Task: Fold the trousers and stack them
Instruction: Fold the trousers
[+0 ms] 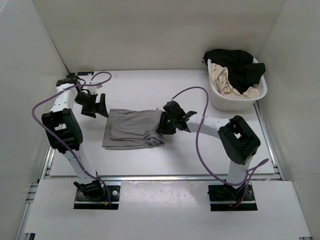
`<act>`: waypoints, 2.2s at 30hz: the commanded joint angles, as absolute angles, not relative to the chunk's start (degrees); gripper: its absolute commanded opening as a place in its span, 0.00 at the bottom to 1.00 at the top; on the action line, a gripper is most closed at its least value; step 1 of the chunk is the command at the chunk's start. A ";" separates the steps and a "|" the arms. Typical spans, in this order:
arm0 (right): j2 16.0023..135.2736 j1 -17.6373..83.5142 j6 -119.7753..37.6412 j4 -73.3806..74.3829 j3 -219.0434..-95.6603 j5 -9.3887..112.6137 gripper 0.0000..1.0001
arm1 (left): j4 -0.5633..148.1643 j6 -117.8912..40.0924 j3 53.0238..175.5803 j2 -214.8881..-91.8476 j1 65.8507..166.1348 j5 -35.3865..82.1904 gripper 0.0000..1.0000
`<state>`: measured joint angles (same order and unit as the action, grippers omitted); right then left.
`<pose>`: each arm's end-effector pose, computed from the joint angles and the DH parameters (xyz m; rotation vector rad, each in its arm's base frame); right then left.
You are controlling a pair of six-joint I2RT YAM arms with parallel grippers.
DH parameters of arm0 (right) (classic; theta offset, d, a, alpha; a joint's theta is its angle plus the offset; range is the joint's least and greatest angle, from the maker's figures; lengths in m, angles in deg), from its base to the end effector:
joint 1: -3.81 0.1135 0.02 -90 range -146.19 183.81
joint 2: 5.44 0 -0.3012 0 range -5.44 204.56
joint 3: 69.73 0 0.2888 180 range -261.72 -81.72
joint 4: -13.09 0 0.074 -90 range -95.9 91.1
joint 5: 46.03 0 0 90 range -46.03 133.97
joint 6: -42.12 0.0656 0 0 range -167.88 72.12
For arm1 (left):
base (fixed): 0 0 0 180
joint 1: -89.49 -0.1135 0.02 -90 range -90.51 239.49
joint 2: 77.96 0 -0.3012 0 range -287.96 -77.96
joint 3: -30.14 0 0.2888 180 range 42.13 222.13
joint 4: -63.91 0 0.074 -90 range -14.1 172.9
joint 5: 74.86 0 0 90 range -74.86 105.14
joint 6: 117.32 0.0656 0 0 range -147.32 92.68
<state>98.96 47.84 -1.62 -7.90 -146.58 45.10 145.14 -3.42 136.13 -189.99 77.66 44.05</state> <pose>0.3179 0.3091 0.1671 0.0402 2.5551 0.7034 0.4239 0.0564 0.2310 0.3186 2.8464 -0.6818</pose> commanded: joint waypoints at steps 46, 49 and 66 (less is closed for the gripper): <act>50.20 30.44 -17.56 -63.68 -145.17 19.45 0.99 | 142.96 2.12 111.31 -161.47 63.30 39.57 1.00; 49.40 30.44 -16.15 -63.68 -145.17 20.15 0.99 | 143.49 2.12 110.69 -159.62 63.30 39.57 1.00; 51.60 30.44 -17.20 -61.75 -144.04 21.92 0.99 | 145.78 2.65 109.55 -154.78 63.30 39.57 1.00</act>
